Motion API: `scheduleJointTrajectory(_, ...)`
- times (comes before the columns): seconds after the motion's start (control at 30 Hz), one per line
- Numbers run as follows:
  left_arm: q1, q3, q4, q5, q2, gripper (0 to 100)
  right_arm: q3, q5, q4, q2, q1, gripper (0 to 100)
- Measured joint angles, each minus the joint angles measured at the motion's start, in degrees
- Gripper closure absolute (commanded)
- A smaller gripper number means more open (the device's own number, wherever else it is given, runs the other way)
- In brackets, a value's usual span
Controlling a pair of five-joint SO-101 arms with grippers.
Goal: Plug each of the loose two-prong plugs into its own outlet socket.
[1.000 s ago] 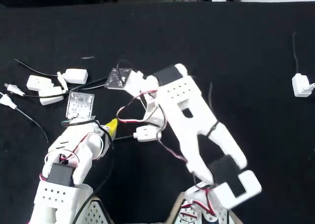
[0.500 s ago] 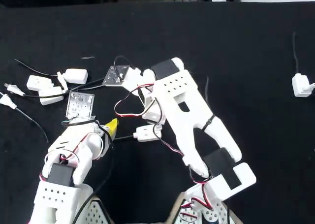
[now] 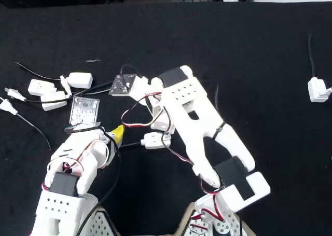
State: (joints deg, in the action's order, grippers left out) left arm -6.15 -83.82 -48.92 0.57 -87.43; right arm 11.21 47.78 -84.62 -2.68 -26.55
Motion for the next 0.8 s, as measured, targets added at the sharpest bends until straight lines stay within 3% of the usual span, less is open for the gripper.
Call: scheduleJointTrajectory(0.8,0.0,0.0,0.0,0.0,0.0,78,8.4,-0.5,6.0,6.2,-2.2,98.8)
